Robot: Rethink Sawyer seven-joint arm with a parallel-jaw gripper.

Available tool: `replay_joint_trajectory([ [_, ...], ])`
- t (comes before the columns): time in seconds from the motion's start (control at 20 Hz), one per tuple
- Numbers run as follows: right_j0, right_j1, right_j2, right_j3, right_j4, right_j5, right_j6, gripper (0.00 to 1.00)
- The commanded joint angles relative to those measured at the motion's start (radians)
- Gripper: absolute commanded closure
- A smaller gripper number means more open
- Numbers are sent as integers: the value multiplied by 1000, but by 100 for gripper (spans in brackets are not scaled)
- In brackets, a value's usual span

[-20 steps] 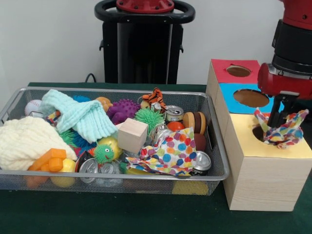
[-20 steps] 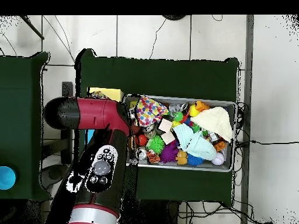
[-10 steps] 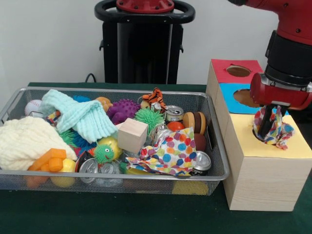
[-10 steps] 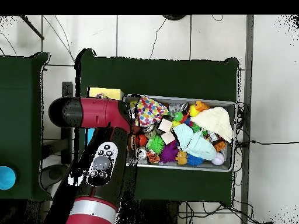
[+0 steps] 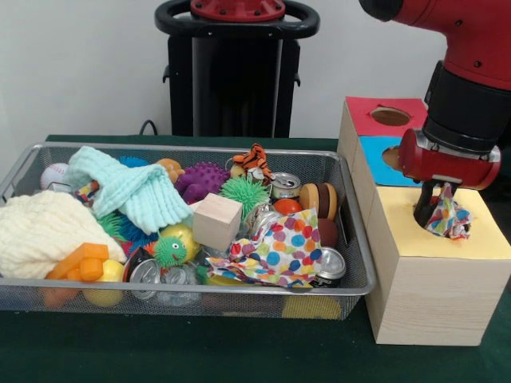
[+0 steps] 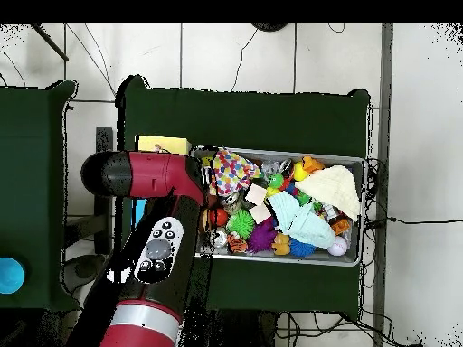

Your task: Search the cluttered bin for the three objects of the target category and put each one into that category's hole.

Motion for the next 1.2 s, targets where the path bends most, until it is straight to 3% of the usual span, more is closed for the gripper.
replay_joint_trajectory([
  [0.05, -11, 33, 27, 13, -19, 55, 196, 100],
  [0.25, -28, 1, 54, 34, -13, 77, 163, 100],
  [0.45, -68, -94, 139, 94, 26, 131, 99, 100],
  [0.7, -61, -193, 128, 96, 21, 229, 96, 100],
  [0.95, -74, -205, 135, 45, 16, 300, 95, 100],
  [1.2, -79, -200, 143, 20, 13, 310, 107, 100],
])
